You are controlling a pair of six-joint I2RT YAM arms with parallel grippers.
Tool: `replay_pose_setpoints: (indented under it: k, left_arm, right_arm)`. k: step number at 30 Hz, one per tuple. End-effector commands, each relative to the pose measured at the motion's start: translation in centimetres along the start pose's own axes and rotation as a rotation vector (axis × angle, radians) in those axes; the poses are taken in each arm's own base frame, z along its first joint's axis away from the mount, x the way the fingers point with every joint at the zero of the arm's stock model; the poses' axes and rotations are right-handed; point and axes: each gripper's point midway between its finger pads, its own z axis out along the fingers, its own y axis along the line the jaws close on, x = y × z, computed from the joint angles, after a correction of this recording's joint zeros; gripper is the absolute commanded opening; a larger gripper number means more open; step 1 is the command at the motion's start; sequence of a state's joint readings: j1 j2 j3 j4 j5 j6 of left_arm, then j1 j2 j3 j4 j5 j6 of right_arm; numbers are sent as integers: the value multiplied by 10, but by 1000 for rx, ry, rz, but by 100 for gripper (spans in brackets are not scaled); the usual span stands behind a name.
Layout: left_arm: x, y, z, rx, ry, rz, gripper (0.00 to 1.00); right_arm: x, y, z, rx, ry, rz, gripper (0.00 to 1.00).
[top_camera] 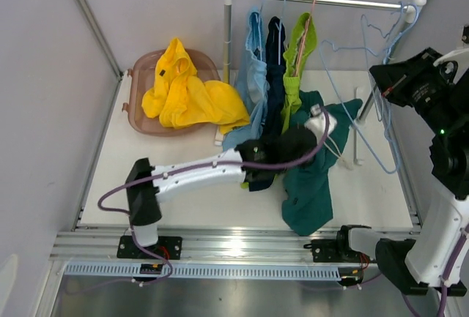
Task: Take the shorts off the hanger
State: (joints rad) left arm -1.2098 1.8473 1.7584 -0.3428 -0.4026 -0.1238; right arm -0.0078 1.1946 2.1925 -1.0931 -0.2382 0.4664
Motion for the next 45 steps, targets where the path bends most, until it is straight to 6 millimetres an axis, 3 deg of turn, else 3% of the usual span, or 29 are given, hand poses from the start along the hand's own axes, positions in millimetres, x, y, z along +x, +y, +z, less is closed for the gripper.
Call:
replay_pose_setpoints:
  k: [1,2,4,5,6,7,8,9,12,15,17,18,19,20,21,22,24,26,28,29,31,32,34,35,38,39,42,44,45]
  left_arm:
    - [-41,-28,-115,74,-103,-4,0]
    - [-60,-12,-152,77,-149,-57,0]
    - [-76,12,-197,78,-167,-90,0]
    - [-91,33,-229,72,-217,-118,0]
    - [-91,50,-244,31,-213,-103,0]
    - [-115,69,-270,10,-279,-131,0]
    - [-122,90,-288,-43,-312,-107,0]
    - [-124,121,-296,-175,-324,-100,0]
    - [-147,184,-322,-315,-384,-81,0]
    - [-170,227,-332,-413,-443,-67,0]
    - [-180,242,-328,-463,-439,-20,0]
    - [-197,258,-335,-515,-476,-30,0]
    - [-205,260,-330,-502,-485,-13,0]
    - [-220,276,-348,-548,-547,-33,0]
    - [-224,284,-345,-561,-555,-39,0]
    - [-226,291,-324,-566,-535,-50,0]
    - [-240,321,-332,-644,-598,-78,0]
    - [-247,333,-309,-607,-616,-92,0]
    - [-260,356,-311,-625,-676,-104,0]
    - [-256,374,-289,-615,-653,-97,0]
    - [-268,388,-285,-601,-707,-103,0]
    - [-265,399,-269,-586,-707,-127,0]
    - [-267,419,-261,-591,-734,-130,0]
    - [-257,433,-239,-602,-702,-133,0]
    - [-236,472,-216,-683,-662,-162,0]
    - [-218,489,-195,-696,-615,-193,0]
    - [-170,521,-162,-769,-501,-275,0]
    - [-132,532,-139,-801,-408,-307,6]
    - [-124,535,-135,-816,-388,-315,12]
  right_arm:
    - [-2,-25,52,73,29,-25,0]
    - [-2,-32,68,88,39,-21,0]
    - [-15,-35,81,94,-1,-28,0]
    - [-15,-42,96,111,8,-24,0]
    - [-22,-46,103,120,-17,-24,0]
    - [-26,-48,109,127,-27,-23,0]
    - [-30,-53,121,135,-40,-22,0]
    - [-32,-56,127,142,-44,-20,0]
    - [-39,-65,146,157,-56,-18,0]
    - [-46,-70,156,162,-71,-21,0]
    - [-50,-72,158,167,-81,-20,0]
    - [-51,-73,158,168,-86,-22,0]
    - [-52,-74,160,171,-87,-23,0]
    - [-52,-76,160,175,-88,-24,0]
    - [-51,-77,162,177,-86,-23,0]
    - [-49,-80,165,180,-80,-24,0]
    - [-46,-83,170,179,-72,-19,0]
    - [-38,-88,180,176,-45,-12,0]
    - [-33,-92,187,180,-28,-7,0]
    - [-30,-95,191,182,-21,-8,0]
    - [-26,-99,196,188,-10,-8,0]
    - [-23,-102,201,190,1,-6,0]
    - [-18,-106,206,192,15,-4,0]
    - [-12,-110,212,189,28,1,0]
    - [-1,-114,220,181,54,10,0]
    - [5,-118,222,188,71,14,0]
    - [13,-122,226,190,87,26,0]
    - [15,-123,226,188,89,24,0]
    - [15,-123,224,189,88,24,0]
